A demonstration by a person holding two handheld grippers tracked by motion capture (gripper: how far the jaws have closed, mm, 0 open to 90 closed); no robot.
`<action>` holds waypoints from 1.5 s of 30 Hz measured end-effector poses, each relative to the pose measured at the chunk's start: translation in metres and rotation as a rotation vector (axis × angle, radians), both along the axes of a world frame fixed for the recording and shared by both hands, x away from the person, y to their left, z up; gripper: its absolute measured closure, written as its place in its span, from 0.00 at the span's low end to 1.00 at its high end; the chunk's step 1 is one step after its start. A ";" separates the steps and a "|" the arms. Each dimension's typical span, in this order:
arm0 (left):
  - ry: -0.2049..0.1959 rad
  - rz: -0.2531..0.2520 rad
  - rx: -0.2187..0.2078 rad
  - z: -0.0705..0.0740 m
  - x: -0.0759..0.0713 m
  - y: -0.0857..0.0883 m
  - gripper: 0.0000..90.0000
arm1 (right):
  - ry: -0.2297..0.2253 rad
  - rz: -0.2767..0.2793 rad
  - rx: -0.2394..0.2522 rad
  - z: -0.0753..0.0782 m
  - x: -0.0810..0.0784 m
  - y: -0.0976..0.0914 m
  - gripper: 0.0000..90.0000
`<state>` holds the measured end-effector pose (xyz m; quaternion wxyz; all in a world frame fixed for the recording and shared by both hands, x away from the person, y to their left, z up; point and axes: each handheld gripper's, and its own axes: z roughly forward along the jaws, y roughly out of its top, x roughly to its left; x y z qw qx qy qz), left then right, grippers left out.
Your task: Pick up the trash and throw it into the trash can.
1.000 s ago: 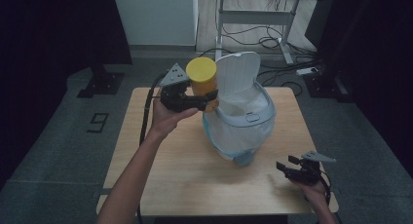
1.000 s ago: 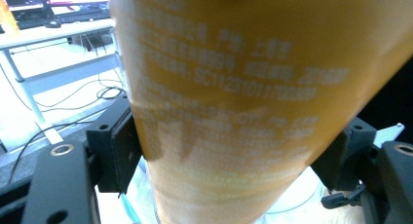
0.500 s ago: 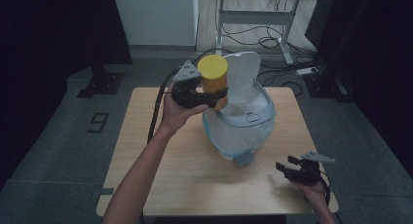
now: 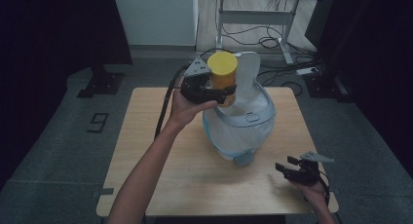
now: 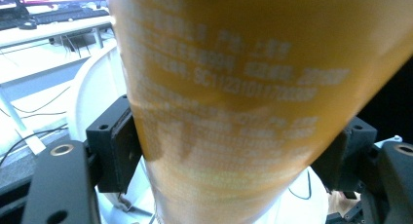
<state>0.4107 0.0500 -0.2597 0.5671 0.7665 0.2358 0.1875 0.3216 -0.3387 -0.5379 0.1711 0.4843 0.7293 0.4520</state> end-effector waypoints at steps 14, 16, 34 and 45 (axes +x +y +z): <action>0.012 -0.013 0.013 0.000 0.013 -0.022 0.26 | 0.002 0.003 -0.005 0.000 0.000 0.001 0.32; 0.015 -0.013 0.016 0.000 0.014 -0.025 0.26 | 0.001 0.004 -0.006 0.000 0.000 0.001 0.32; 0.024 -0.026 0.034 -0.004 0.025 -0.045 0.26 | 0.007 0.001 -0.007 -0.001 0.000 -0.001 0.32; 0.021 -0.032 0.037 -0.003 0.028 -0.052 0.26 | 0.008 0.002 -0.007 -0.001 0.000 -0.001 0.32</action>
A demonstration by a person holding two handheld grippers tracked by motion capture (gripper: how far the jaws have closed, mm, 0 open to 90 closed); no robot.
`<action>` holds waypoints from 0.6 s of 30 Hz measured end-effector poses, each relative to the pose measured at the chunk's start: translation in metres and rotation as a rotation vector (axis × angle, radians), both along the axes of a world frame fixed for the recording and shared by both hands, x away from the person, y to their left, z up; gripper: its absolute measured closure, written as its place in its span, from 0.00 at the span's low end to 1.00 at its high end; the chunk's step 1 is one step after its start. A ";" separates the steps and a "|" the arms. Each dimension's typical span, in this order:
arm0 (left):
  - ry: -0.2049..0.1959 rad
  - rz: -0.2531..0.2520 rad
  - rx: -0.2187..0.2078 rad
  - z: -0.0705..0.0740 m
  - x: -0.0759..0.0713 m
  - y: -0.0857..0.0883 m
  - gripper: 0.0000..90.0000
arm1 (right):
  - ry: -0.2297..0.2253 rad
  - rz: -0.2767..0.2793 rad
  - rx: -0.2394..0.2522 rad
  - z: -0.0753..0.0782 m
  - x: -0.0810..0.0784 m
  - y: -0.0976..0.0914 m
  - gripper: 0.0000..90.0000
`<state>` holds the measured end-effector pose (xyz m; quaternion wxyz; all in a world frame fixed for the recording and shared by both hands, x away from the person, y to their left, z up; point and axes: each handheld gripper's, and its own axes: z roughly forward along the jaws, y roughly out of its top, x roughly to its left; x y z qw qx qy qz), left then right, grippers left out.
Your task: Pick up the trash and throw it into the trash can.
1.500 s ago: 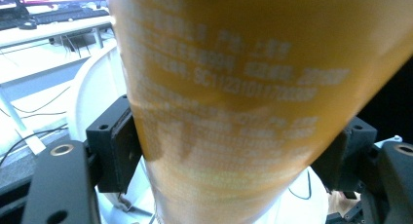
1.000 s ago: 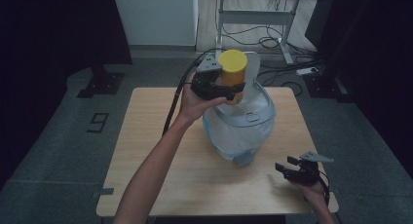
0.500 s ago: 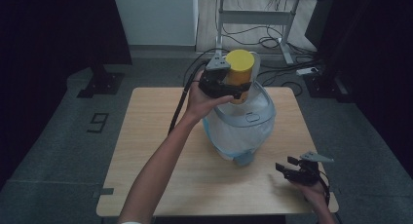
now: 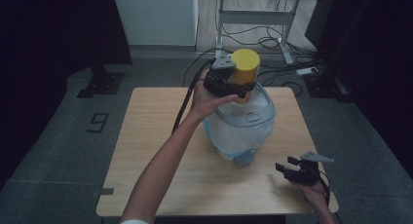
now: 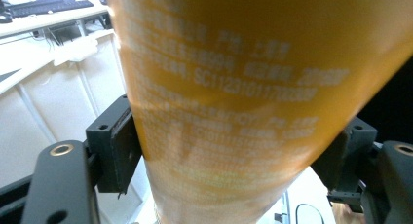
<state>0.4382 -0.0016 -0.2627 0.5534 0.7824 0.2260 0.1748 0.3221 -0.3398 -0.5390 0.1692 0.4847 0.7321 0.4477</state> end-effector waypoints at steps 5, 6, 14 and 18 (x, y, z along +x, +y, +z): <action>0.019 0.043 0.029 -0.001 0.004 -0.002 0.11 | 0.001 0.002 -0.003 0.000 0.000 0.000 0.31; 0.016 0.046 0.032 -0.001 0.003 -0.001 0.11 | 0.001 0.002 -0.003 0.000 0.000 0.001 0.32; -0.010 0.046 0.024 -0.001 -0.005 0.010 0.15 | 0.002 0.004 -0.007 0.000 0.000 0.001 0.31; -0.013 0.057 0.023 -0.003 -0.008 0.019 0.15 | 0.000 0.007 -0.009 0.000 0.000 0.002 0.32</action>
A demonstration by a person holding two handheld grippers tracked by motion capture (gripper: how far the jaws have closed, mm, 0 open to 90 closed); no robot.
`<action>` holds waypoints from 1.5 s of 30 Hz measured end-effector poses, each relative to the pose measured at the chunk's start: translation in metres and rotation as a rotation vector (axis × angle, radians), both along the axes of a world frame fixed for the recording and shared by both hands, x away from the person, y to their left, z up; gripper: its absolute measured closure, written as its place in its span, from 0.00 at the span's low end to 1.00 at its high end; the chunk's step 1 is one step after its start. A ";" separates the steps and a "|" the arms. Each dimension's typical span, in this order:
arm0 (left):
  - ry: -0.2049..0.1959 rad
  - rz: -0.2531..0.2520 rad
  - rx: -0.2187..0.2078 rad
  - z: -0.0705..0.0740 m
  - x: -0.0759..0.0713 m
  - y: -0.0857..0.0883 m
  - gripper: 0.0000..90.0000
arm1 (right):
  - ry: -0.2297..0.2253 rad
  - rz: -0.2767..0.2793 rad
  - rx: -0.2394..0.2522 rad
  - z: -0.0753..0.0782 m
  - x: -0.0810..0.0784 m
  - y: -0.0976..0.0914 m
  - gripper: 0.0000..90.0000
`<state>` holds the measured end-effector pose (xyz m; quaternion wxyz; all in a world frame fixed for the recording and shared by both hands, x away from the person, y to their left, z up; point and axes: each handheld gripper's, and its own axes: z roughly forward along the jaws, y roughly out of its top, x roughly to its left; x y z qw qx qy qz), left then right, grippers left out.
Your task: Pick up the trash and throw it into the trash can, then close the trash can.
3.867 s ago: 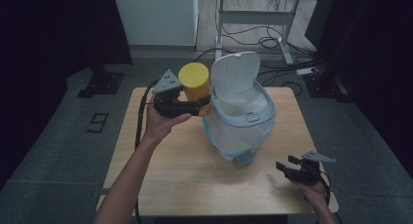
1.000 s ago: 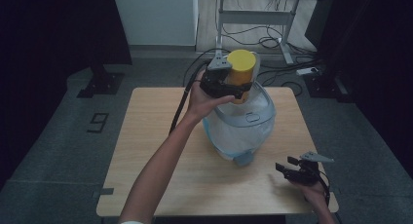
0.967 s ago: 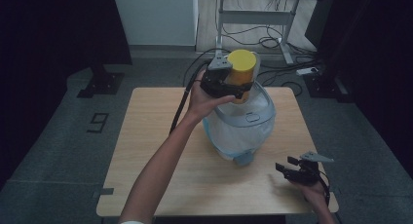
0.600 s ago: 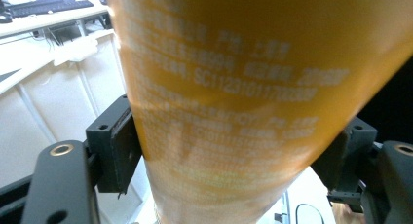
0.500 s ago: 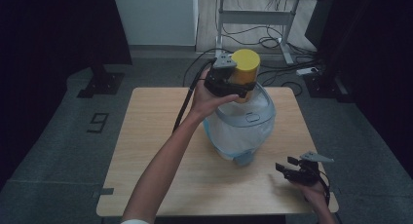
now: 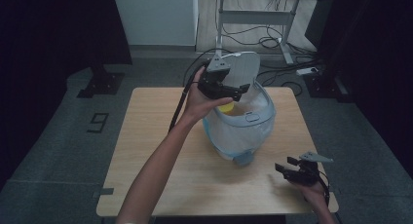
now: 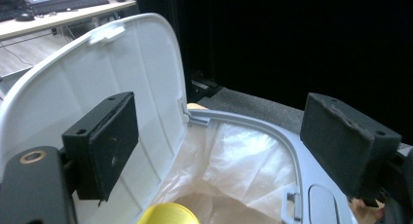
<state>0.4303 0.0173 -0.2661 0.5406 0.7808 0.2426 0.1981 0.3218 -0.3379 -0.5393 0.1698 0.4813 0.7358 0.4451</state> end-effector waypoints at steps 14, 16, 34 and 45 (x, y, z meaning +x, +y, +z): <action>0.001 0.071 -0.007 -0.007 -0.004 0.042 0.16 | 0.005 0.003 -0.004 -0.001 0.000 0.003 0.31; -0.001 0.075 -0.008 -0.006 -0.005 0.045 0.16 | 0.005 0.005 -0.004 -0.001 0.000 0.003 0.31; 0.019 0.121 -0.002 -0.013 0.010 0.061 0.16 | 0.010 0.003 -0.003 -0.001 0.001 0.001 0.31; 0.040 0.103 0.005 -0.025 0.032 0.046 0.17 | 0.014 0.001 -0.002 -0.003 0.001 0.001 0.31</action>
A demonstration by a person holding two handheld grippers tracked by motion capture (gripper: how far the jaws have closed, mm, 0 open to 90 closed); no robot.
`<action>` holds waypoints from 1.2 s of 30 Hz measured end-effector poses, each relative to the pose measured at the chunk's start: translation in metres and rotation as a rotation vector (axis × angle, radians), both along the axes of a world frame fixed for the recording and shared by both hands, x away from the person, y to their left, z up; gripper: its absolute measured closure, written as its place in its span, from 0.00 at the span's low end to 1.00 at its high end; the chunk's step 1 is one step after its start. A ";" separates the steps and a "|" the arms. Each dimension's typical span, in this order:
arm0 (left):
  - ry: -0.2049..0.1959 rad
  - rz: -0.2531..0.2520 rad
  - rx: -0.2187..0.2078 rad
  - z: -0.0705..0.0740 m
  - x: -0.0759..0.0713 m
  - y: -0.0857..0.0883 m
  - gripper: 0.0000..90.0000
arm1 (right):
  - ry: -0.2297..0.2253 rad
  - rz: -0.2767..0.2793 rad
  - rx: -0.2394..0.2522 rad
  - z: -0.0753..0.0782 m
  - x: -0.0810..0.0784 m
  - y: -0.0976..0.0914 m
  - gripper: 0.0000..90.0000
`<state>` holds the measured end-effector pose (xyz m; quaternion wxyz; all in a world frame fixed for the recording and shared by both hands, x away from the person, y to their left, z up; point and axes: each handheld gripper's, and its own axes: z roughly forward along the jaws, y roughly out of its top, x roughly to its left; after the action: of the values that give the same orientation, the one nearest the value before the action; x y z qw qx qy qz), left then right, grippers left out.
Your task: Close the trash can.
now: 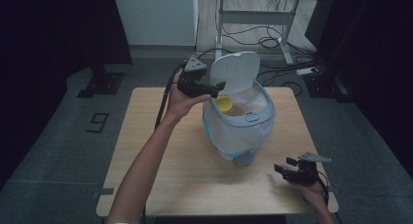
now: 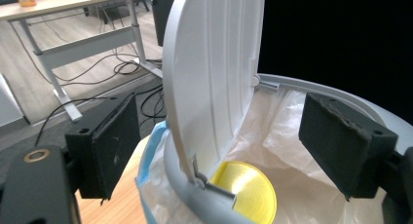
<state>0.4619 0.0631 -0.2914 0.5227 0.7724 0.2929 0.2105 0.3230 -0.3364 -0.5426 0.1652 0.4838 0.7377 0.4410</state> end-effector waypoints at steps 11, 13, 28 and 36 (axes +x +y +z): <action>0.020 -0.053 -0.026 -0.003 0.006 -0.012 0.18 | 0.001 -0.012 0.004 0.000 -0.001 -0.003 0.31; 0.018 -0.052 -0.027 -0.003 0.005 -0.014 0.18 | 0.001 -0.011 0.003 0.000 -0.001 -0.003 0.31; 0.025 -0.082 -0.036 -0.003 -0.012 -0.019 0.17 | -0.001 -0.007 0.002 0.001 -0.001 -0.002 0.31; 0.026 -0.116 -0.021 -0.010 -0.029 -0.023 0.16 | -0.001 -0.002 -0.002 0.002 -0.002 0.000 0.31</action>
<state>0.4327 0.0399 -0.3014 0.5383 0.7853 0.2566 0.1665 0.3207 -0.3361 -0.5408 0.1665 0.4842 0.7376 0.4402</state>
